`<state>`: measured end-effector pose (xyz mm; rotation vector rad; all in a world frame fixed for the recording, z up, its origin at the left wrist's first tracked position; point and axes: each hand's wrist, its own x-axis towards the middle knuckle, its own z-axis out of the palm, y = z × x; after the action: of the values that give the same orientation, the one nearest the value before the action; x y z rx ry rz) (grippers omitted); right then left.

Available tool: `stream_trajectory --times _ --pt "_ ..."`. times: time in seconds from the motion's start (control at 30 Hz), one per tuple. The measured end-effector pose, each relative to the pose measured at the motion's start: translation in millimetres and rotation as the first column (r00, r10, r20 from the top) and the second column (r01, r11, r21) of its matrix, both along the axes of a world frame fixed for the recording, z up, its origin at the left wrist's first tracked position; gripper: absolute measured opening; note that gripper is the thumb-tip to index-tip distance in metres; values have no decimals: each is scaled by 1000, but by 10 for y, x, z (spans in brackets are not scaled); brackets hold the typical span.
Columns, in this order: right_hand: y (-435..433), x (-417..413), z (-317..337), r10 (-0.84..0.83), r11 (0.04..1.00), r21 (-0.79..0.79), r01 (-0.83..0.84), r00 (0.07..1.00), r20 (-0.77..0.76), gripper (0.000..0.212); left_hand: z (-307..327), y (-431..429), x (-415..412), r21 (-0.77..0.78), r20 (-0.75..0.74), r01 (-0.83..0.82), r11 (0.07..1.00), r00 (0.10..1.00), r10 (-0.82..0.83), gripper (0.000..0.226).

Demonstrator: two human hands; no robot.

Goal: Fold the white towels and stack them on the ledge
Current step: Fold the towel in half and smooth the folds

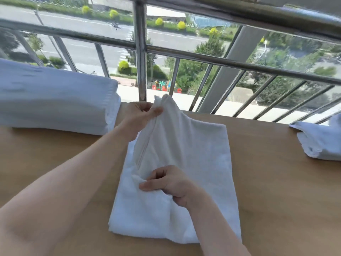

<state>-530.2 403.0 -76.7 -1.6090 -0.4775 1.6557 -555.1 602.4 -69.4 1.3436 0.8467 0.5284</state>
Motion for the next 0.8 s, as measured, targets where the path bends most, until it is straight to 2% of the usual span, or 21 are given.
stream_trajectory --times 0.1,0.23,0.37,0.5,0.6,0.67,0.73,0.8 --pt "261 -250 -220 13 998 -66 -6 994 108 36 -337 172 -200 -35 -70 -53 998 996 50 12" --pt "392 -529 -490 24 991 -136 15 959 282 24 -812 287 -317 -56 -153 -181 982 973 171 14" --pt "405 -681 -651 91 989 -146 -23 873 479 16 -1107 323 -396 -24 -260 -244 969 938 230 39" --pt "383 -739 -719 83 996 -68 -54 822 564 21 -1198 291 -498 161 -346 -88 983 928 139 41" --pt "352 -727 -742 115 993 -39 -111 845 522 33 -1220 267 -516 208 -382 -4 978 920 85 46" --pt "327 -684 -745 127 991 -36 -125 871 474 29 -1219 260 -494 237 -425 7 972 900 97 52" --pt "300 -633 -737 69 998 -15 -68 914 400 19 -1206 259 -469 234 -467 -8 972 876 119 55" --pt "266 -583 -709 -71 997 12 71 936 345 10 -1180 259 -449 221 -490 -26 975 861 135 53"
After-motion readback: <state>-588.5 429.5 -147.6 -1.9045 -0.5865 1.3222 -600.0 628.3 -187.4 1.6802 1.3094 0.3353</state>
